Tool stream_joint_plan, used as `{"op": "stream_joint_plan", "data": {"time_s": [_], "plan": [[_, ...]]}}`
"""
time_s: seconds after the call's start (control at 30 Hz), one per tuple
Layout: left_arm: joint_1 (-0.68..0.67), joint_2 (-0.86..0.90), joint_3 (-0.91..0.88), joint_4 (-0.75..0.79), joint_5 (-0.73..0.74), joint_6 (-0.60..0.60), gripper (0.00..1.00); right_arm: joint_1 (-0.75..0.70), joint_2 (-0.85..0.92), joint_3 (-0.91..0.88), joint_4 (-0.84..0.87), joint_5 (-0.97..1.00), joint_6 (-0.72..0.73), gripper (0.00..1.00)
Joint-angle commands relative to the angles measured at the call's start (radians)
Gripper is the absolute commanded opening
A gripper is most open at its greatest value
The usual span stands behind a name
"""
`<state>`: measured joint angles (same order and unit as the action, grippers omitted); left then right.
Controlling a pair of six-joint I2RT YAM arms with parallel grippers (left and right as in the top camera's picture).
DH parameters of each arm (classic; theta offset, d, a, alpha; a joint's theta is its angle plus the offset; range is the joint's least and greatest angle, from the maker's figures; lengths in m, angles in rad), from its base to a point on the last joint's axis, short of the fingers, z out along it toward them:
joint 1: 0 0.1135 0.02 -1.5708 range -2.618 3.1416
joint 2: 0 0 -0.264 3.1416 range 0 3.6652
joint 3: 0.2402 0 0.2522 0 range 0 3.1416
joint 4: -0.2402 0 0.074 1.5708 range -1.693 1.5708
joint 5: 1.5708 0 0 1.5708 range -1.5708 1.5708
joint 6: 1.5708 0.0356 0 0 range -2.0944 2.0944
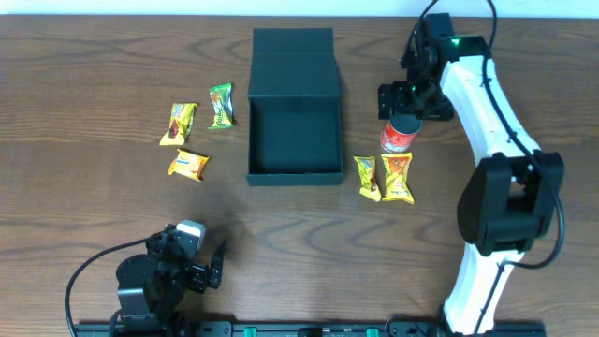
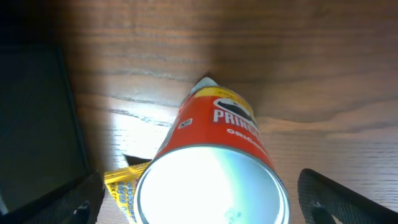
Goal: Pack container
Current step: 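Move the right gripper over the red Pringles can and grasp its top, then lift the red can and lower it into the black box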
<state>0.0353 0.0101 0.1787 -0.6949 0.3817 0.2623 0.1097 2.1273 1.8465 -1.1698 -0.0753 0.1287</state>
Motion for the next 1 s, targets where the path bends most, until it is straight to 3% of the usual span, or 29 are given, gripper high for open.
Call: {"op": "stream_joint_plan", "data": {"time_s": [0.0,0.4,0.63,0.7,0.77,0.97], "plan": [[-0.004,-0.006,-0.006,-0.001,0.003,-0.005,0.96,0.018,0.018,0.015,-0.016,-0.008,-0.002,0.99],[-0.004,-0.006,-0.006,-0.001,0.003,-0.005,0.96,0.021,0.018,0.002,-0.031,0.003,-0.003,0.99],[-0.004,-0.006,-0.006,-0.001,0.003,-0.005,0.95,0.021,0.018,0.002,-0.064,0.053,-0.003,0.92],[-0.004,-0.006,-0.006,-0.001,0.003,-0.005,0.96,0.021,0.018,0.002,-0.065,0.053,-0.003,0.87],[-0.004,-0.006,-0.006,-0.001,0.003,-0.005,0.96,0.021,0.018,0.002,-0.065,0.052,-0.002,0.72],[-0.004,-0.006,-0.006,-0.001,0.003,-0.005,0.96,0.021,0.018,0.002,-0.064,0.052,-0.002,0.64]]}}
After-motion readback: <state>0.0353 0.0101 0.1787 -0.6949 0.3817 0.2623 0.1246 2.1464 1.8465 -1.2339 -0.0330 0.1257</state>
